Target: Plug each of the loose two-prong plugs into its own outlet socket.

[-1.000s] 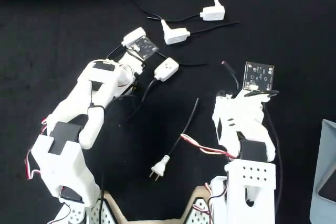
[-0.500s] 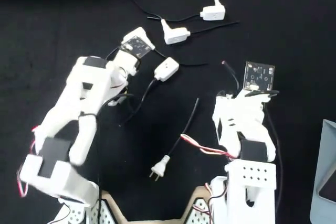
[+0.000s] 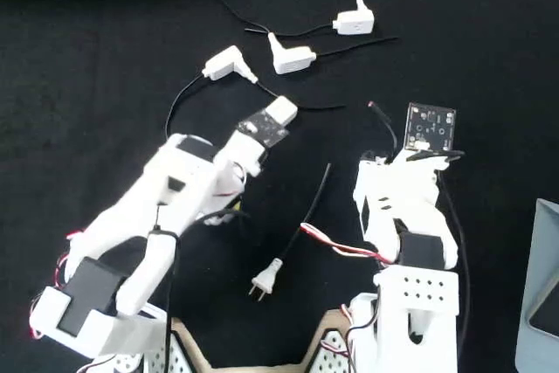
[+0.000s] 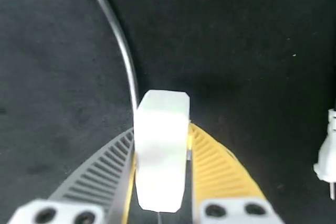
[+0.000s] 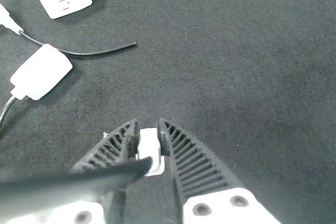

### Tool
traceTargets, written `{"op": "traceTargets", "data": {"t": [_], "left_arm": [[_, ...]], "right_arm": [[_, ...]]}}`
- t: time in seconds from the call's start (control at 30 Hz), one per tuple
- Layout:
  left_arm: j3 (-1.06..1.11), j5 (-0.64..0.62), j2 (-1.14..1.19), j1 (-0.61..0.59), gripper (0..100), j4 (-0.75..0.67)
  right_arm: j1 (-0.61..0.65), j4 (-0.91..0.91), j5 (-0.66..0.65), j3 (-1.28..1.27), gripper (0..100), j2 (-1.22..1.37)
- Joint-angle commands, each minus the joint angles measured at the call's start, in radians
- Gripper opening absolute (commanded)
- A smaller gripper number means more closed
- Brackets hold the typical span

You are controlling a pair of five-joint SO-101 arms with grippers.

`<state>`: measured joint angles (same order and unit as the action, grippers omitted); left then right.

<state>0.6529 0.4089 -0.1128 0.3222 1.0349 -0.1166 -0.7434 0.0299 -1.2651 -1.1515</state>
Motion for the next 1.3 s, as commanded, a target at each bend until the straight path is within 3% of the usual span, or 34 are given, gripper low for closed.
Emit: {"op": "traceTargets", "data": {"t": [0.0,0.2,0.37,0.53,0.63,1.0,1.27], "left_arm": [[0.024,-0.012,-0.017,-0.010,21,-0.043],[-0.087,-0.005,-0.014,-0.153,23,-0.025],[-0.214,0.037,-0.017,-0.260,23,0.072],[-0.329,0.068,-0.018,-0.269,22,0.244],[-0.335,0.064,-0.017,-0.255,22,0.270],[-0.154,0.051,-0.018,-0.119,22,0.163],[0.048,0.029,-0.017,-0.114,22,-0.098]], "right_arm": [[0.012,0.020,-0.006,0.008,1.1,-0.005],[0.012,0.020,-0.006,0.008,1.1,-0.005],[0.012,0.020,-0.006,0.008,1.1,-0.005],[0.012,0.020,-0.006,0.008,1.1,-0.005],[0.012,0.020,-0.006,0.008,1.1,-0.005],[0.012,0.020,-0.006,0.008,1.1,-0.005],[0.012,0.020,-0.006,0.008,1.1,-0.005]]}}
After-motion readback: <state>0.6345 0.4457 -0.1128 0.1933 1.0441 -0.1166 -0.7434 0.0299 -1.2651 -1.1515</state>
